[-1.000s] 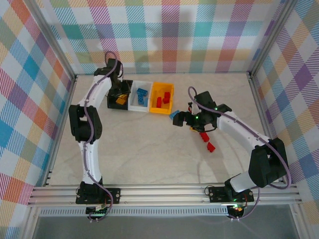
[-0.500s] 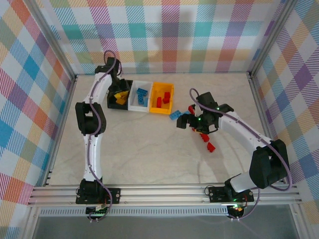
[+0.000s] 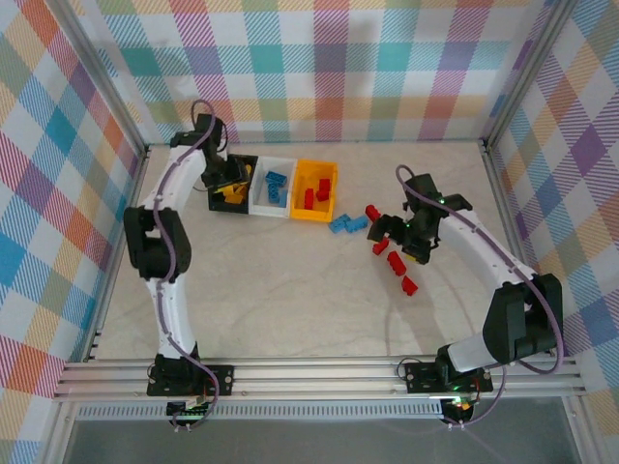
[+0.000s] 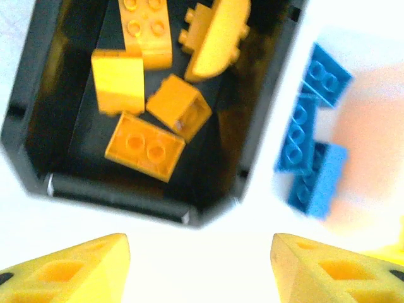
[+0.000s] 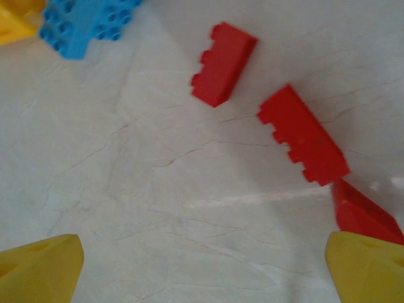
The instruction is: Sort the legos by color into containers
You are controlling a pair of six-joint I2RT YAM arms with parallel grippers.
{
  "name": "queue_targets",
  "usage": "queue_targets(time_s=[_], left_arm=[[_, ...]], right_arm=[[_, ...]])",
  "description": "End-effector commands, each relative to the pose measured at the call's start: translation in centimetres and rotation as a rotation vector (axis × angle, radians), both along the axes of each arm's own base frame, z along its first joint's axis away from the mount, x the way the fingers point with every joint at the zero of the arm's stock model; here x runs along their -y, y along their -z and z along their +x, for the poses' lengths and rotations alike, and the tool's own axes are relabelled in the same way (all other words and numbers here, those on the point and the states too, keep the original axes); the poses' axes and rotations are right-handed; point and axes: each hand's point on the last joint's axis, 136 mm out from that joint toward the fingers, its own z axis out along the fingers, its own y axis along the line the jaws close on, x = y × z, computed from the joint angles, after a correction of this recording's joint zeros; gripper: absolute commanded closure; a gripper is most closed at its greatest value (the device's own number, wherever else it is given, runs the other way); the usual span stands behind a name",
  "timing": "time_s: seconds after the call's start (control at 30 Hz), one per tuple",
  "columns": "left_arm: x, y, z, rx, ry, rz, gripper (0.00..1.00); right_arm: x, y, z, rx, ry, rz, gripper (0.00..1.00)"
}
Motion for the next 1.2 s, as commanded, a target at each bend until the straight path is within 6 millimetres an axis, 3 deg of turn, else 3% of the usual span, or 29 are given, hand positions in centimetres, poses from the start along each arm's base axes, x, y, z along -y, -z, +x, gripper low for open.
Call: queue_targets(time_s=[0.0,0.23,0.37,0.67,0.87,1.17], left_arm=[[2.0,-3.9,-3.0,0.078,0.048,-0.056,0.38],[2.7,-2.1,-10.6,0.029,0.054,-0.115,0.36],[2.2,-1.1,-13.0,0.0,0.062,-0.106,0.35],[1.8,-1.8,-14.0,0.004,0.065,-0.091,0.33],[1.7,-1.6,-14.4,-0.006,0.06,-0.089,0.32],[1.3,-1.1,-15.8,-0.02,0.047,-0.083,0.32]], right_arm=[[1.1,1.0,-0.9,-0.06,0.022,-0.01,0.03],[2.4,3.5,-0.1,-0.126,-0.239,-0.168,0.04],[2.7,4.8,1.1,-0.152,-0.313,-0.214,0.12],[2.8,6.7,3.5,-0.166,-0.412,-0.265,0.29],[2.5,8.4,3.0,-0.211,-0.412,-0.24,0.36],[2.6,9.7,2.0,-0.238,-0.407,-0.234,0.56]])
